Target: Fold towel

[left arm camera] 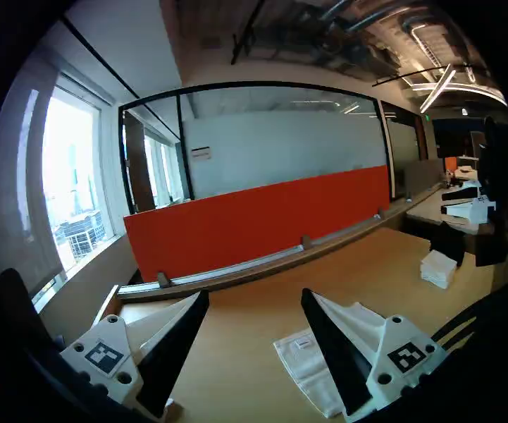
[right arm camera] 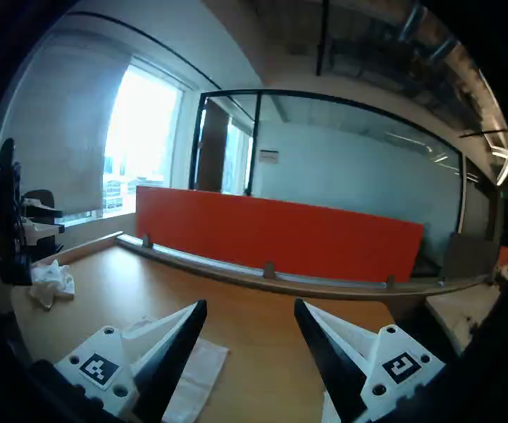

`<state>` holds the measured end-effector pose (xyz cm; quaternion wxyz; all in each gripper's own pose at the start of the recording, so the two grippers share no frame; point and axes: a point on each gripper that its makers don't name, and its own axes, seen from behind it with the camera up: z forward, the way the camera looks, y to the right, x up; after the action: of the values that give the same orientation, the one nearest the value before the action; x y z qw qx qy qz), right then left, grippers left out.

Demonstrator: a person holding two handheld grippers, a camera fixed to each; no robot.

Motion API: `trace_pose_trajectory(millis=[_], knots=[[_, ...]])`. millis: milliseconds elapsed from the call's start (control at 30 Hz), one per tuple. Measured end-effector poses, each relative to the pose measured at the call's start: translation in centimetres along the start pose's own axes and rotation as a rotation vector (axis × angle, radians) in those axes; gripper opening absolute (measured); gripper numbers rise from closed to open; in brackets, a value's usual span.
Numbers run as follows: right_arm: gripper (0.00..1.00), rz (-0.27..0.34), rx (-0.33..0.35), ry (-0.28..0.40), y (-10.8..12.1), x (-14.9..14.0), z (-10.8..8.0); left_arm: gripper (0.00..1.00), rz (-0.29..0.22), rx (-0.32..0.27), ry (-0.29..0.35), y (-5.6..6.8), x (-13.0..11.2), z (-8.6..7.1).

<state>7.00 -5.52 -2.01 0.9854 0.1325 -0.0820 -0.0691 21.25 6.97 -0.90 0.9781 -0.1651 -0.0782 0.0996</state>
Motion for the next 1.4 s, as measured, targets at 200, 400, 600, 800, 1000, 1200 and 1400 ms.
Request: trace_pose_trajectory(millis=[200,400,600,800,1000,1200,1400], knots=[[0.96,-0.052,0.118,-0.059,-2.9,-1.1,0.0,0.97,0.015,-0.085,-0.056,1.9,-1.5,0.2],[0.97,-0.085,0.205,-0.114,-4.9,-2.3,-0.1,0.97,0.012,-0.155,-0.112,3.5,-3.4,0.3],[0.97,-0.081,0.265,-0.184,-6.3,-4.5,-0.2,0.97,0.030,-0.196,-0.161,4.9,-5.9,0.4],[0.97,-0.083,0.288,-0.227,-7.1,-7.0,0.1,0.97,0.027,-0.220,-0.206,6.2,-8.8,0.6],[0.97,-0.088,0.315,-0.268,-8.0,-9.5,0.3,0.97,0.030,-0.245,-0.248,7.3,-11.7,0.8],[0.97,-0.112,0.337,-0.307,-8.7,-12.3,0.5,0.97,0.048,-0.271,-0.287,8.4,-14.2,0.9],[0.97,-0.110,0.357,-0.343,-9.7,-15.1,0.7,0.98,0.059,-0.304,-0.319,9.7,-16.7,0.9]])
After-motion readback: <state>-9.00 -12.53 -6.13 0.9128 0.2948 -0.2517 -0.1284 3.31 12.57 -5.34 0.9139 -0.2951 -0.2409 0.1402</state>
